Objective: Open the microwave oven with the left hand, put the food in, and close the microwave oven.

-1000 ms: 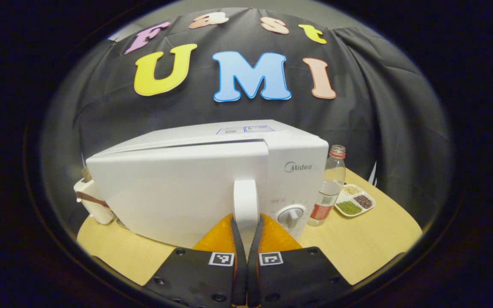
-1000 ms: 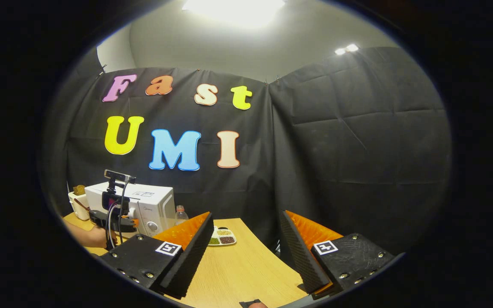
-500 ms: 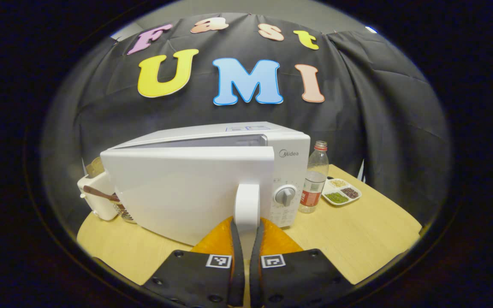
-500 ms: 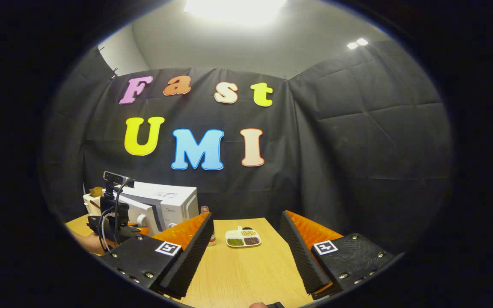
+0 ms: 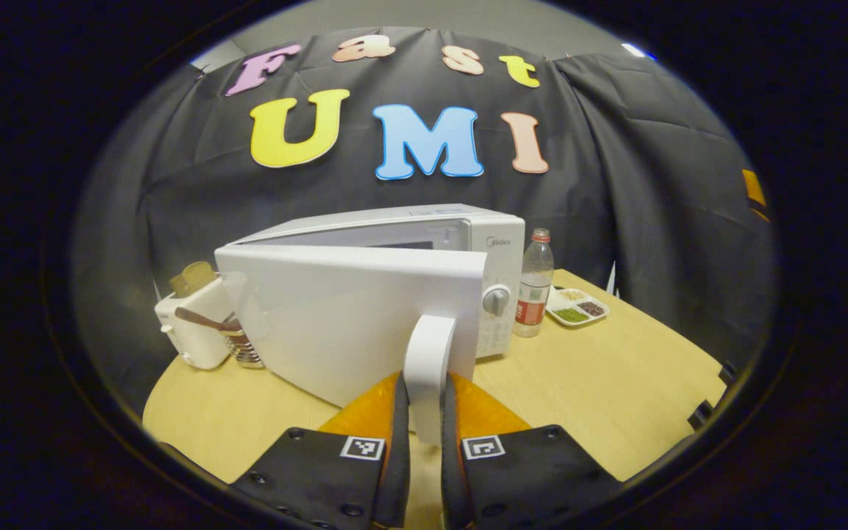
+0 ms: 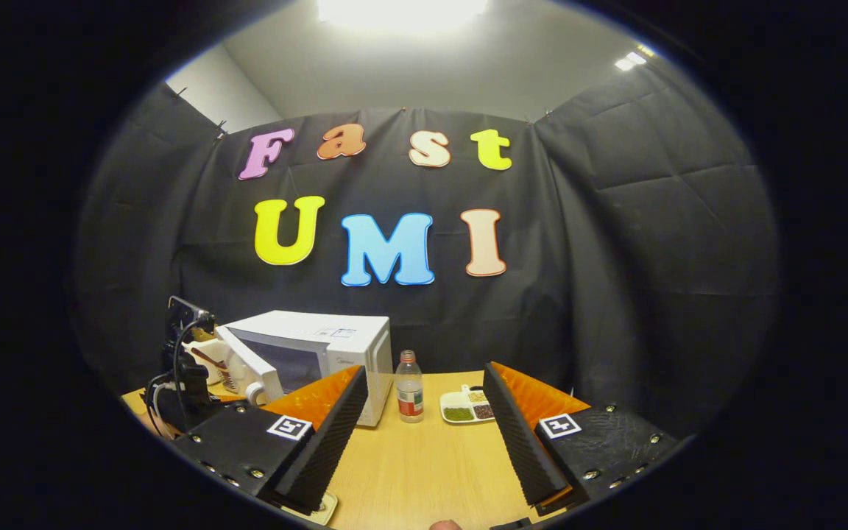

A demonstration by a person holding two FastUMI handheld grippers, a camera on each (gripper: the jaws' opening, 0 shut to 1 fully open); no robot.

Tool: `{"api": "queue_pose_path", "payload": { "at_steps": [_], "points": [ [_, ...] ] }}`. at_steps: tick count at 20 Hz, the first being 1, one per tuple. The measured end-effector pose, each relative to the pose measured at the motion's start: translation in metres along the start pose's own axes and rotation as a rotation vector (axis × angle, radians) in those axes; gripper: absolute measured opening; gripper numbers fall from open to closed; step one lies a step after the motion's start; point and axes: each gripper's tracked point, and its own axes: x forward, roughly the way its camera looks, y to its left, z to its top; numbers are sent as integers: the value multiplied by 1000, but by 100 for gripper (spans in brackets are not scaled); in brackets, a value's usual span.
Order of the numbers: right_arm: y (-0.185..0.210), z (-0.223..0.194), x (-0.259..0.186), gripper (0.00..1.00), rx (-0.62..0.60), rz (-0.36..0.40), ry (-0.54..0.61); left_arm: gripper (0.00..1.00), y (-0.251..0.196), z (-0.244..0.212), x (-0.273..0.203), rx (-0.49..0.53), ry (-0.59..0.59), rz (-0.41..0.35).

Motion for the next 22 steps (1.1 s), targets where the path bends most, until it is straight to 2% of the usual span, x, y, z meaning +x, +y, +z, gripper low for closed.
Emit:
{"api": "queue_pose_path", "payload": {
  "at_steps": [7,22],
  "points": [
    [58,-3,10,97,-9,136,5,24,41,-21,-55,-40,6,73],
    [166,-12,14,96,-37,321,21,25,156,-55,-135,-117,5,232]
  ]
}}
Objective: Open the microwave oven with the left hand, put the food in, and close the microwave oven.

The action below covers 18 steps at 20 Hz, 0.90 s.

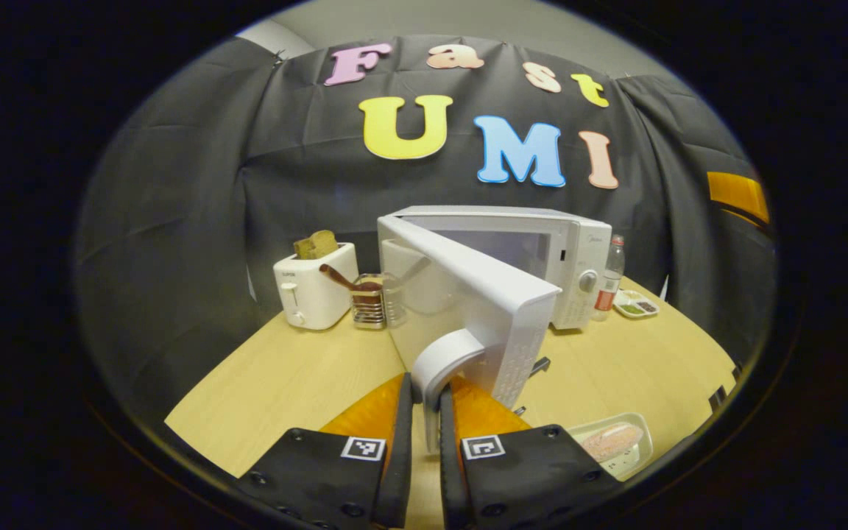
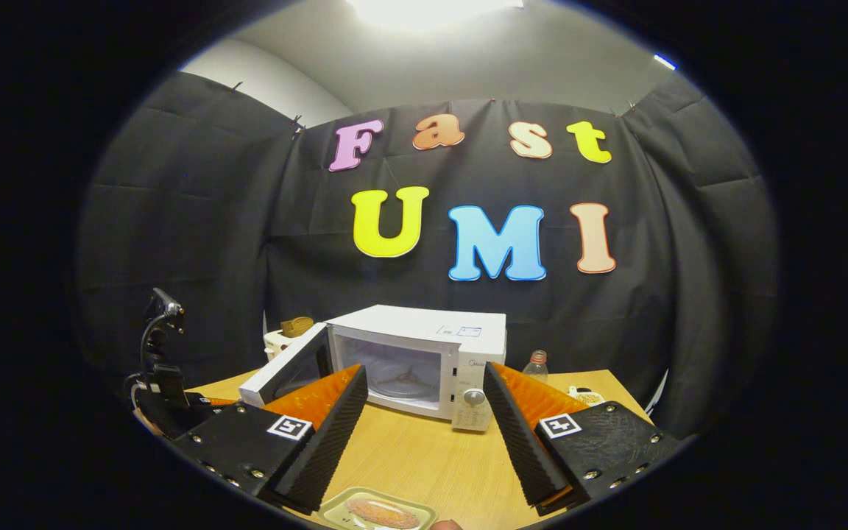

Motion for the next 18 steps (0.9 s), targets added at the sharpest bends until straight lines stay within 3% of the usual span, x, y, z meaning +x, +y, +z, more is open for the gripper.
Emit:
{"api": "queue_pose_path", "payload": {
  "at_steps": [18],
  "points": [
    [85,-3,27,96,-38,7,26,25,106,-10,-8,-68,-7,-123]
  ]
}}
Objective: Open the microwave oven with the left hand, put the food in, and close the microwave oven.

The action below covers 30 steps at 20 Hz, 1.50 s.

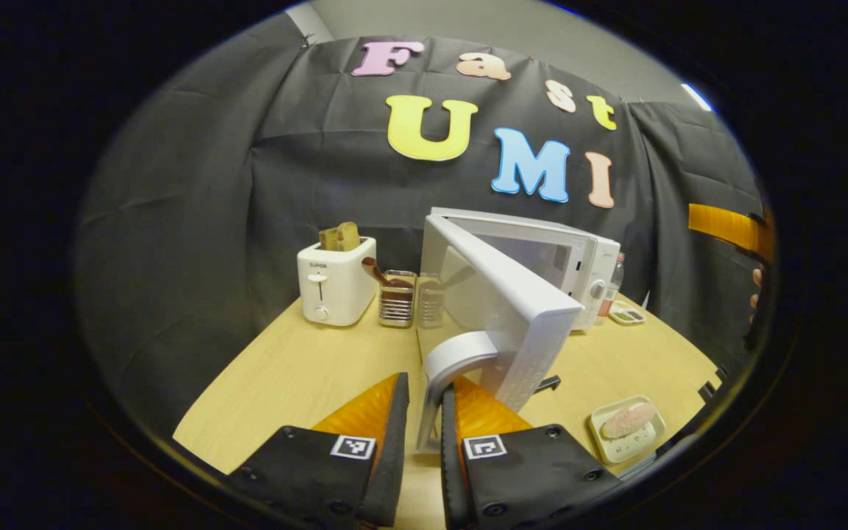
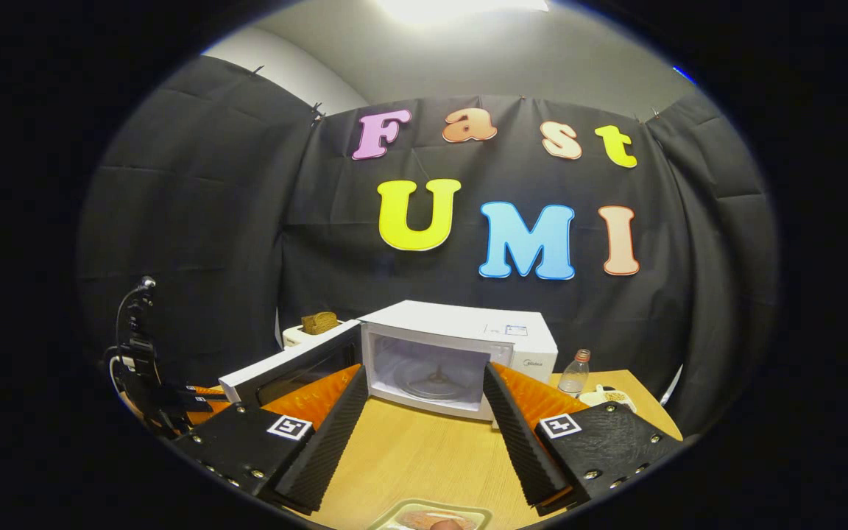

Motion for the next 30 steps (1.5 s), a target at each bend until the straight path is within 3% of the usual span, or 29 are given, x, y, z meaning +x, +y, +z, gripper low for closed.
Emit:
{"api": "queue_pose_path", "payload": {
  "at_steps": [1,2,3,6,9,12,15,20,30],
  "points": [
    [0,2,1,96,-3,-1,0,25,3,-1,-3,1,-2,5],
    [0,5,2,96,-6,1,-3,31,10,1,-5,-1,-8,24],
    [0,9,4,96,-9,8,-9,27,17,1,-10,-6,-11,47],
    [0,11,15,96,-36,45,-6,62,36,3,-27,-25,-32,120],
    [-4,8,26,96,-51,101,9,67,52,15,-51,-42,-72,212],
    [-8,-6,34,97,-64,172,64,96,58,38,-79,-64,-140,307],
    [-12,-31,39,96,-94,240,142,94,59,64,-111,-54,-211,394],
    [-9,-79,38,97,-148,374,281,94,52,99,-158,-41,-295,474],
    [6,-194,-2,97,-321,664,619,94,27,113,-200,13,-339,539]
  ]
}}
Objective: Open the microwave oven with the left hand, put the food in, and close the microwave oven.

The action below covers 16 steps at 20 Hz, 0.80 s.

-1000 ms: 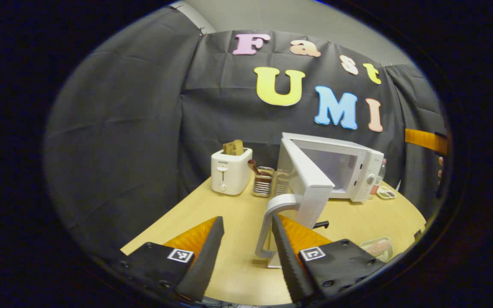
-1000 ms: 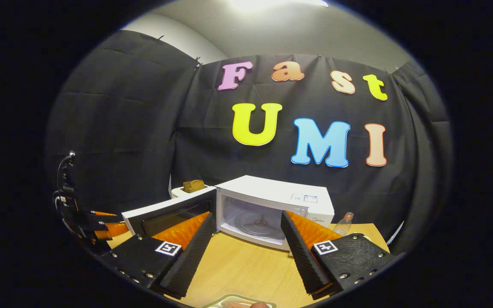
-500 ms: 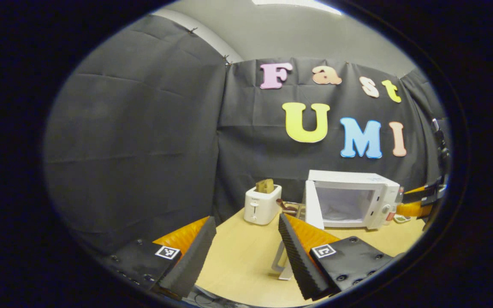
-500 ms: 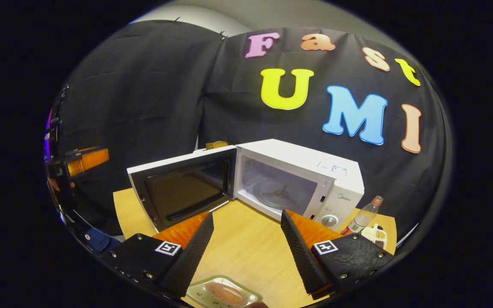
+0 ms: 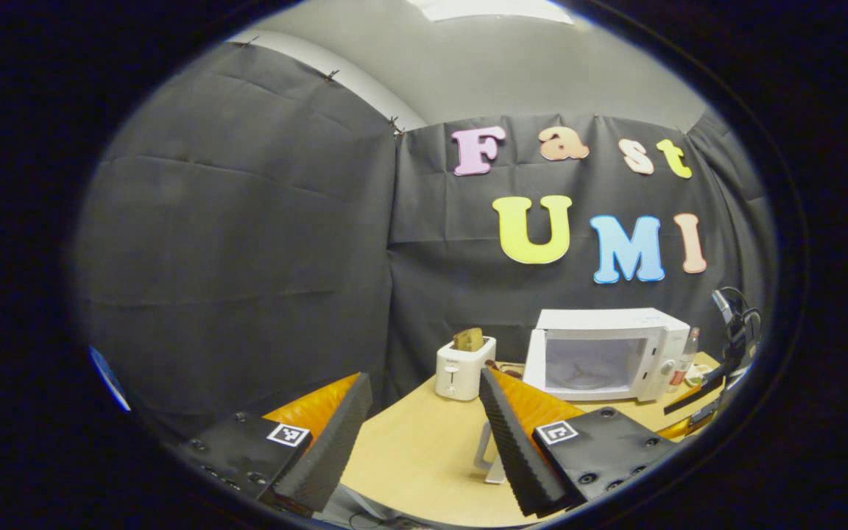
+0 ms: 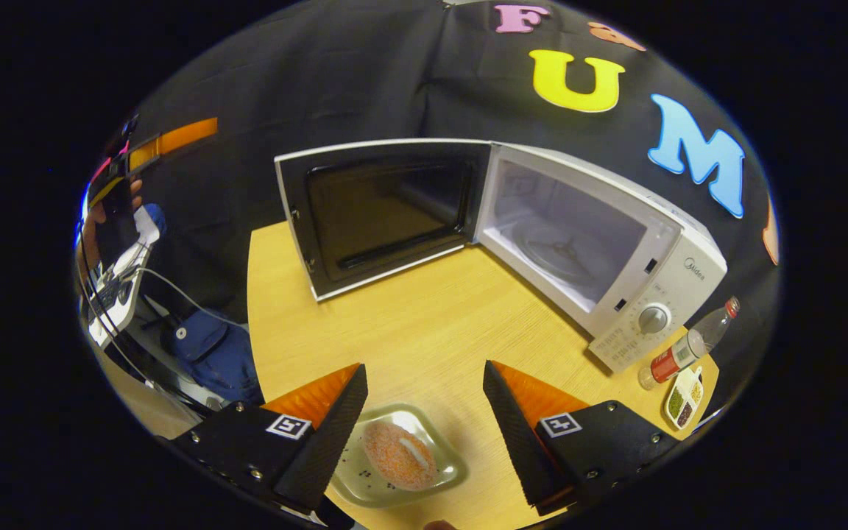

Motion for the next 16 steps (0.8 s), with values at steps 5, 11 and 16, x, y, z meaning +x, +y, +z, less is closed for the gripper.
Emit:
{"api": "queue_pose_path", "payload": {
  "at_steps": [5,11,16],
  "points": [
    [13,-49,11,97,-90,92,144,94,-4,-8,-8,-11,17,22],
    [25,-87,16,97,-95,154,250,94,1,-17,-13,-17,38,56],
    [31,-107,25,97,-97,175,316,94,-5,-16,-12,-3,39,56]
  ]
}}
